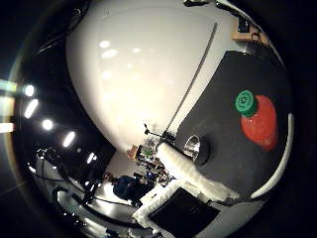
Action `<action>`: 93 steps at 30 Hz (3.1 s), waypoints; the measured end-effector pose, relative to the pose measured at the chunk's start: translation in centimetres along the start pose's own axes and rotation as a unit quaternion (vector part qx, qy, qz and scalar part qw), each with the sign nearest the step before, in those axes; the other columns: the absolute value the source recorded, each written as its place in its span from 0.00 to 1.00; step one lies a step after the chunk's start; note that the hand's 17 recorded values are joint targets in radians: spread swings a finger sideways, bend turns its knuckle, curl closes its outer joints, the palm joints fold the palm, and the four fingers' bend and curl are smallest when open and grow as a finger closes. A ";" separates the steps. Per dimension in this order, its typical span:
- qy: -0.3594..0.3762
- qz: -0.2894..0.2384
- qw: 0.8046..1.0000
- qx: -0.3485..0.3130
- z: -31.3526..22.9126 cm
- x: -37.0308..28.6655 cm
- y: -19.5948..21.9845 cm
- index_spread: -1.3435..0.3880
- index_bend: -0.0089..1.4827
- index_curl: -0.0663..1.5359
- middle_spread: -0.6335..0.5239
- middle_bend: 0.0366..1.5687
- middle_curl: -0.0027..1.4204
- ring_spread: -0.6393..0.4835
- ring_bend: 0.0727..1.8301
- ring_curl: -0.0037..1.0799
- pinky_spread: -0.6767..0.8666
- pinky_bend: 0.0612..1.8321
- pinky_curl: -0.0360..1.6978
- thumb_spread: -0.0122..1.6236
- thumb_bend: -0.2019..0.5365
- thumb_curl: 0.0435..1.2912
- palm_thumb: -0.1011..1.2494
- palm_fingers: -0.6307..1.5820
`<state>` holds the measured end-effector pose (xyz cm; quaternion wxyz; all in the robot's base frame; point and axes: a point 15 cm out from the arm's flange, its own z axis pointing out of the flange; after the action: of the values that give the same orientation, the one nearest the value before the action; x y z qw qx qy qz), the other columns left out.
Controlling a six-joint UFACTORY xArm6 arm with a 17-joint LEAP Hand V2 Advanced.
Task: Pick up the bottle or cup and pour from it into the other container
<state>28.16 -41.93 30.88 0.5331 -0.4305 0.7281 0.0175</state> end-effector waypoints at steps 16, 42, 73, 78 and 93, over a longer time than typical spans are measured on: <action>-0.046 0.039 0.998 -0.031 4.8 6.2 1.4 0.64 0.12 0.23 0.57 0.17 0.25 0.69 0.24 0.20 0.73 0.43 0.02 0.65 0.24 0.21 0.46 0.39; -0.068 0.014 0.989 -0.134 11.9 4.8 4.3 0.67 0.11 0.22 0.55 0.22 0.26 0.63 0.39 0.23 0.66 0.48 0.01 0.64 0.25 0.23 0.50 0.48; -0.162 0.001 0.963 -0.217 13.6 -0.9 6.9 0.62 0.74 0.62 0.39 0.80 0.63 0.35 0.75 0.66 0.31 0.87 0.29 0.41 0.26 0.55 0.91 0.74; -0.151 -0.021 0.964 -0.217 13.2 -2.6 5.9 0.63 0.78 0.63 0.39 0.84 0.65 0.34 0.75 0.72 0.32 0.84 0.32 0.29 0.26 0.62 0.94 0.73; -0.033 -0.155 0.919 -0.361 14.5 -14.6 6.2 0.65 0.82 0.63 0.40 0.86 0.67 0.33 0.74 0.82 0.31 0.76 0.42 0.09 0.25 0.70 0.96 0.73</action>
<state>36.09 -22.13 33.50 0.3613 -0.7003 0.5785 0.2107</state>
